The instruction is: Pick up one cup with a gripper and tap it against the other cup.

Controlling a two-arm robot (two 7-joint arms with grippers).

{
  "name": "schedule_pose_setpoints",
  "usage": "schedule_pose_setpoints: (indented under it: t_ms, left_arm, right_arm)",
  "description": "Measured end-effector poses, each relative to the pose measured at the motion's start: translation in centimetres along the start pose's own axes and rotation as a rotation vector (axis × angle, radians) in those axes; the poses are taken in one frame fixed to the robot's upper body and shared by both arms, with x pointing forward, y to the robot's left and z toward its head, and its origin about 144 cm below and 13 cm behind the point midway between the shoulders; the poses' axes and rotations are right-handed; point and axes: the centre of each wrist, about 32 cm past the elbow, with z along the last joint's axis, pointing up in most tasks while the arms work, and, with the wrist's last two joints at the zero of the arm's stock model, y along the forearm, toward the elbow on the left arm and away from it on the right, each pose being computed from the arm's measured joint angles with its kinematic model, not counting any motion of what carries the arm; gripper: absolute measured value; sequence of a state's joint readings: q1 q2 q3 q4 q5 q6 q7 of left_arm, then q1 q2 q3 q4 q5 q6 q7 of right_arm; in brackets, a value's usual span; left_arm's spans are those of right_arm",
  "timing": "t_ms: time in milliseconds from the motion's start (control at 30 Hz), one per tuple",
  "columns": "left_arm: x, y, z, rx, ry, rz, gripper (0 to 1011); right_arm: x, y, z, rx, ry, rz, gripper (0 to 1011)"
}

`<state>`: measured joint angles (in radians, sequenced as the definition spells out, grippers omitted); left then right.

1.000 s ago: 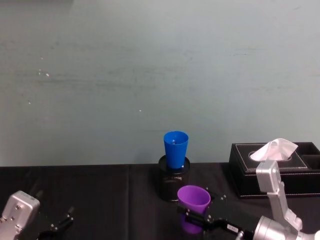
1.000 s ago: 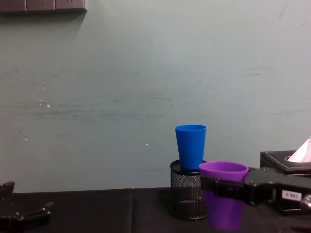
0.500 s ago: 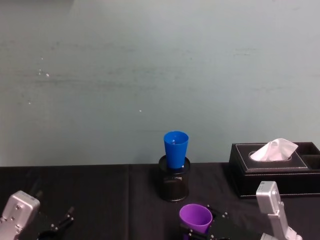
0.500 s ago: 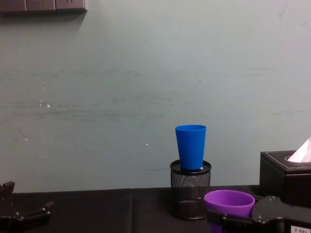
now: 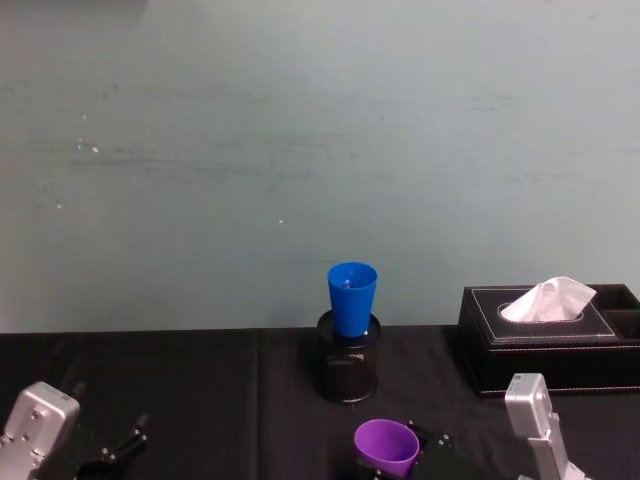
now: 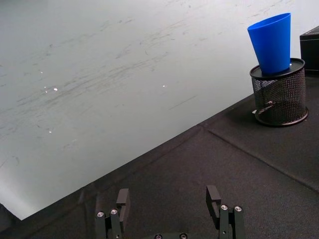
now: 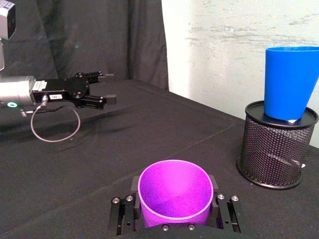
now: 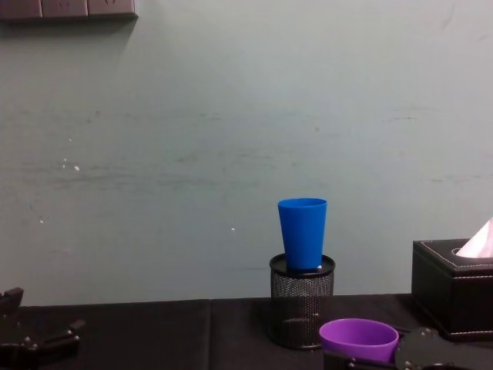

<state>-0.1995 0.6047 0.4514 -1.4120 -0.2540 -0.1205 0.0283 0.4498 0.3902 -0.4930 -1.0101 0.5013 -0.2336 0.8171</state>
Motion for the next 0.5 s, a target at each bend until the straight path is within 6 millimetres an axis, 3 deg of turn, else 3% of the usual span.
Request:
schedule_pose_setpoints:
  t_ms: [500]
  left_arm:
    - [0.0, 0.0, 0.0, 0.0, 0.0, 0.0, 1000]
  right_arm:
    - [0.13, 0.21, -0.4, -0.019, 0.017, 0.003, 751]
